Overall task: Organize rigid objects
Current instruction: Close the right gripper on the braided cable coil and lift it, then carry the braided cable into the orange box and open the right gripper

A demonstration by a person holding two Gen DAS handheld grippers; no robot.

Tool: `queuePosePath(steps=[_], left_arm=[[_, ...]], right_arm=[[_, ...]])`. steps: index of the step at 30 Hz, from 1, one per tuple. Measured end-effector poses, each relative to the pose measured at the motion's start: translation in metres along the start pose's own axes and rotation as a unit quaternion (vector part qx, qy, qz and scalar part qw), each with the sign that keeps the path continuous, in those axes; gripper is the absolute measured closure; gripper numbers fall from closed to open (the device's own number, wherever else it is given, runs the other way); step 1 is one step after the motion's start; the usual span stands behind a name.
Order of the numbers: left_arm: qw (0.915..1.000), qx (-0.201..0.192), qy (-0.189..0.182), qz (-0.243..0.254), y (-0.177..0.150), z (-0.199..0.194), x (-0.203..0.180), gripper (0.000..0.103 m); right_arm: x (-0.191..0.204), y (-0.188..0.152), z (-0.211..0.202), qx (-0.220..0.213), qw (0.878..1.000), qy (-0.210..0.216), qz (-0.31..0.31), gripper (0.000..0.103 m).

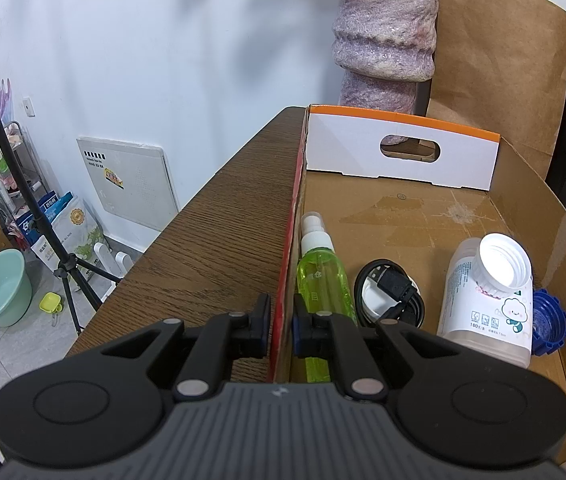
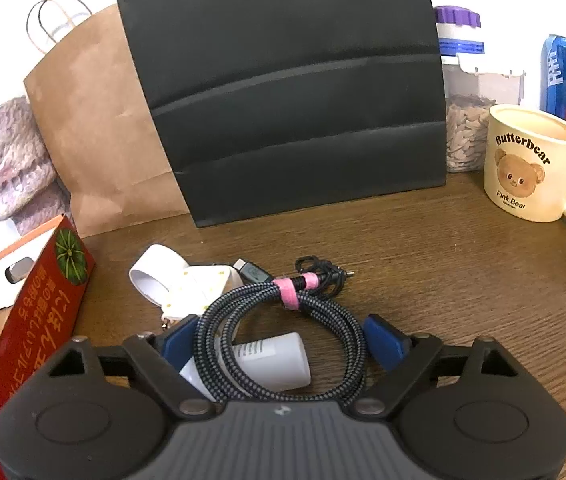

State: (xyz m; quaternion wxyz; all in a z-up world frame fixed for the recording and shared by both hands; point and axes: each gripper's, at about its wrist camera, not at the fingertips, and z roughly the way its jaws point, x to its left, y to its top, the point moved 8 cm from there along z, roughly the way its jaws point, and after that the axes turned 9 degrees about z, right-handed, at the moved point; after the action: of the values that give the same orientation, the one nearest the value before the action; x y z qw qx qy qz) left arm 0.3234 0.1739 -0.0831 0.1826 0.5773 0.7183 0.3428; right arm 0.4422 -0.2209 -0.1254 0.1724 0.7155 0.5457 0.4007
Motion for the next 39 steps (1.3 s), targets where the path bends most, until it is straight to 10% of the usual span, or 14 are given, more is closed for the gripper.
queuePosePath(steps=[39], left_arm=[[1.0, 0.0, 0.0, 0.0, 0.0, 0.0, 0.0, 0.093]], right_arm=[[0.048, 0.018, -0.048, -0.098, 0.992, 0.015, -0.078, 0.024]])
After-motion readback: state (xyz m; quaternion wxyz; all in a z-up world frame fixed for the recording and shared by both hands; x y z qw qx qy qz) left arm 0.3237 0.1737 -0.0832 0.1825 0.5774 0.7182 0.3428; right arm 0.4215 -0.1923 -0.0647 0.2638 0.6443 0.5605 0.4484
